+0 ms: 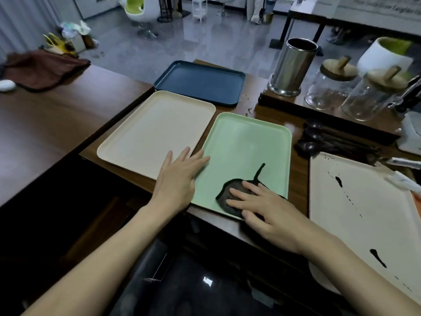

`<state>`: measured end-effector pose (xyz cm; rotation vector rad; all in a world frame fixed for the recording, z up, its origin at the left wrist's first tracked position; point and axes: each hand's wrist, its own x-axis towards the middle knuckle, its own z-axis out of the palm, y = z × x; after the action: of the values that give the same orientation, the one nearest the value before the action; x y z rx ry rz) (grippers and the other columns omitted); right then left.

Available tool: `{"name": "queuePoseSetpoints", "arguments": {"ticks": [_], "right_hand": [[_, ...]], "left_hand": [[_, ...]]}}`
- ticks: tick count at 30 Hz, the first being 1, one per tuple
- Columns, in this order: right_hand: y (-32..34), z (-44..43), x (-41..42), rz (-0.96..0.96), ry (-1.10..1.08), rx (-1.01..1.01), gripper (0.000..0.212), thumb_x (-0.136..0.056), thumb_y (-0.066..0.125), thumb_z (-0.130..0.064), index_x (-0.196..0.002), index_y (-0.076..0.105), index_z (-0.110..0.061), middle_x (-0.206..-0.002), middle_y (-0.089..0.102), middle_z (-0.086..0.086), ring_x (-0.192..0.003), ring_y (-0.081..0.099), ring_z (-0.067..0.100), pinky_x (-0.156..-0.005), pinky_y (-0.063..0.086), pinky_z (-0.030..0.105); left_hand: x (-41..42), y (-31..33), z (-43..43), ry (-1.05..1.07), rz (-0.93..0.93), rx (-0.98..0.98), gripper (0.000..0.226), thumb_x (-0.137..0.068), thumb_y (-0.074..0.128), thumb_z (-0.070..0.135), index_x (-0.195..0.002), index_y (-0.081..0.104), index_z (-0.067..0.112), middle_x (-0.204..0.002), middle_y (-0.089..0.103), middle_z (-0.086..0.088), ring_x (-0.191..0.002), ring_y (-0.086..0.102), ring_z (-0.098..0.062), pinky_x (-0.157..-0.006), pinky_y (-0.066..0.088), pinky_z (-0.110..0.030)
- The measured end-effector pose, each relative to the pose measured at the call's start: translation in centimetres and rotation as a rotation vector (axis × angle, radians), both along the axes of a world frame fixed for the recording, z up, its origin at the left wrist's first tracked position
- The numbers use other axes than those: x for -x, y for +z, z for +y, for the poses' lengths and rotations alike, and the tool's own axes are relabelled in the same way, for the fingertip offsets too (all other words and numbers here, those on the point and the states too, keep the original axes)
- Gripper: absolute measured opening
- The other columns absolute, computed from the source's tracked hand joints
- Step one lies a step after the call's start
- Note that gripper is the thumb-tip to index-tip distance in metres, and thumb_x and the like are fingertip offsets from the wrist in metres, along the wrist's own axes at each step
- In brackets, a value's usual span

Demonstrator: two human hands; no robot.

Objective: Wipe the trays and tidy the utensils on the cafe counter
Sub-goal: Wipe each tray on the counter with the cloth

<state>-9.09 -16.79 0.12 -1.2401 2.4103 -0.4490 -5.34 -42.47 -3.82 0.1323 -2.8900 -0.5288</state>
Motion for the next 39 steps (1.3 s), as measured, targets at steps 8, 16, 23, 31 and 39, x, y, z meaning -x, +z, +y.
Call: {"name": "queuePoseSetpoints", "arguments": {"ticks": [8,16,23,31,39], "right_hand": [[-0.4,-3.9,-1.2,0.071,0.049,-0.004,0.048,-0.104,0.026,-0.042,-0.149,0.044,-0.040,-0.163,0.027,-0.015,-0.155,0.007,0.018,-0.126,0.001,0.039],[-1.5,0.2,-0.9,0.337,0.054,-0.025,0.046,-0.103,0.029,-0.046,-0.139,0.055,-0.040,-0.153,0.047,-0.012,-0.152,0.024,0.032,-0.122,0.022,0.052],[-0.8,-0.1,-6.5,0.479,-0.251,-0.159,0.054,-0.091,0.046,-0.049,-0.136,0.059,-0.023,-0.149,0.051,0.007,-0.142,0.042,0.034,-0.112,0.039,0.052],[-2.5,-5.0,-7.6,0.394,-0.245,-0.085,0.075,-0.095,0.029,-0.071,-0.149,0.045,-0.022,-0.158,0.040,-0.003,-0.151,0.027,0.027,-0.123,0.019,0.050],[-1.6,1.4,-8.1,0.483,-0.416,-0.188,0.065,-0.098,0.031,-0.067,-0.137,0.061,-0.024,-0.147,0.055,-0.006,-0.149,0.033,0.023,-0.119,0.020,0.059]], "left_hand": [[0.4,0.1,0.7,0.026,-0.042,0.099,0.046,-0.103,0.045,0.014,-0.146,0.050,0.030,-0.163,0.036,0.001,-0.156,0.018,-0.021,-0.125,0.004,-0.054],[0.4,0.1,0.4,0.027,-0.042,0.049,0.045,-0.103,0.044,0.012,-0.141,0.055,0.032,-0.161,0.039,0.002,-0.155,0.021,-0.025,-0.124,0.004,-0.057],[0.7,0.1,0.5,-0.008,-0.017,0.139,0.039,-0.100,0.051,0.013,-0.136,0.061,0.024,-0.157,0.045,-0.007,-0.151,0.028,-0.036,-0.121,0.015,-0.061],[0.5,0.0,0.3,-0.053,-0.002,0.163,0.042,-0.095,0.054,0.007,-0.134,0.062,0.020,-0.156,0.045,-0.011,-0.149,0.033,-0.034,-0.120,0.019,-0.058],[0.9,-0.1,0.2,-0.071,-0.014,0.188,0.056,-0.083,0.055,-0.005,-0.133,0.059,0.019,-0.157,0.042,-0.015,-0.151,0.029,-0.035,-0.121,0.016,-0.059]]}}
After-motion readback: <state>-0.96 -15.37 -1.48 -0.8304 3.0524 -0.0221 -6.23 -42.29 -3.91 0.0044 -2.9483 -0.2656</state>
